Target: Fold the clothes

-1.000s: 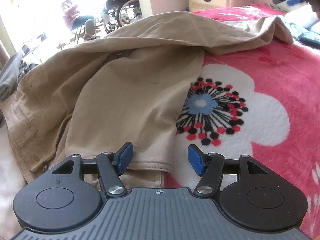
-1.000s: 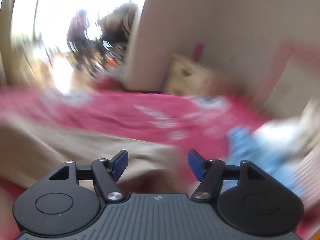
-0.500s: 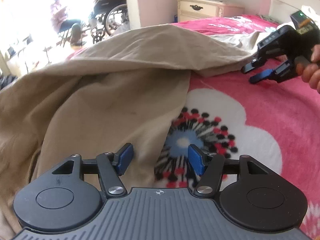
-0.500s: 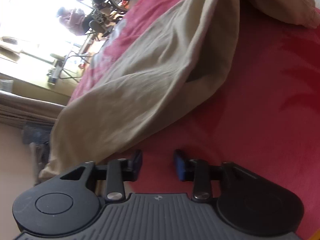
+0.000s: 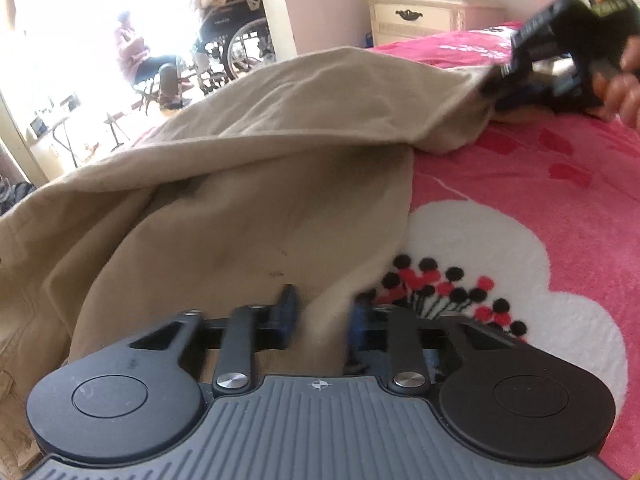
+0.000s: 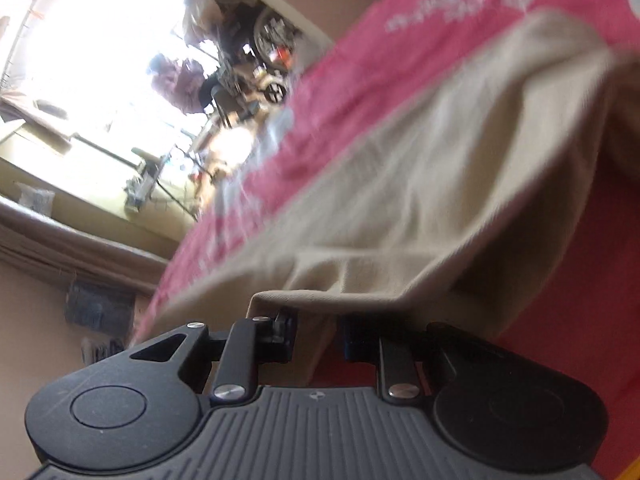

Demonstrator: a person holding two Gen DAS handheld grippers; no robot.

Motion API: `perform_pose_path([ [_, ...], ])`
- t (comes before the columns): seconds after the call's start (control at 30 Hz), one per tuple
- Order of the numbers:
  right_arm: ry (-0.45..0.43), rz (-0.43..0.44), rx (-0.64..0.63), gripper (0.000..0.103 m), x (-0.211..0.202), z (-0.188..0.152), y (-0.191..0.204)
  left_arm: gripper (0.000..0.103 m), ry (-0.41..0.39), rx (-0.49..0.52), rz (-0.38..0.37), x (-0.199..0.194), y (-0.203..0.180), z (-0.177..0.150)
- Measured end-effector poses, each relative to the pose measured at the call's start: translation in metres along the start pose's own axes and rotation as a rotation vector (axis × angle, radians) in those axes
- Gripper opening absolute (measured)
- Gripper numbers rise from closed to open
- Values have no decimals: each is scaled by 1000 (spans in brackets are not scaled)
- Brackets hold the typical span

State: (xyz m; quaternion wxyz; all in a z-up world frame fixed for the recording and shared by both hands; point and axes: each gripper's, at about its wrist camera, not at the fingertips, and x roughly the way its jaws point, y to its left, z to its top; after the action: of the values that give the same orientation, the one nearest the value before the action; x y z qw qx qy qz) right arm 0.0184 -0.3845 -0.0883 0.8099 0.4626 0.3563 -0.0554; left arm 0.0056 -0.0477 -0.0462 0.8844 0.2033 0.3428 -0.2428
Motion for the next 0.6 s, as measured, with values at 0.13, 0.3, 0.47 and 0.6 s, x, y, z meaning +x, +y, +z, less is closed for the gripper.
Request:
perform_pose_path([
  [0.13,53,-23,22,25,5,-21,-9,5,-17,-16,6,-8,-1,0],
  [0.3,36,-30,-26,27,10,-23,2,4,-68,-11,-12,-23,1,-2],
  [0.47,-46,-22,15,20,21,-13,4,3,-107,-14,-67,-36,-1,-3],
  [0.6,-131,-52,-34,1,-4,-17,16,3,-145,19,-146,-68,-8,-11],
])
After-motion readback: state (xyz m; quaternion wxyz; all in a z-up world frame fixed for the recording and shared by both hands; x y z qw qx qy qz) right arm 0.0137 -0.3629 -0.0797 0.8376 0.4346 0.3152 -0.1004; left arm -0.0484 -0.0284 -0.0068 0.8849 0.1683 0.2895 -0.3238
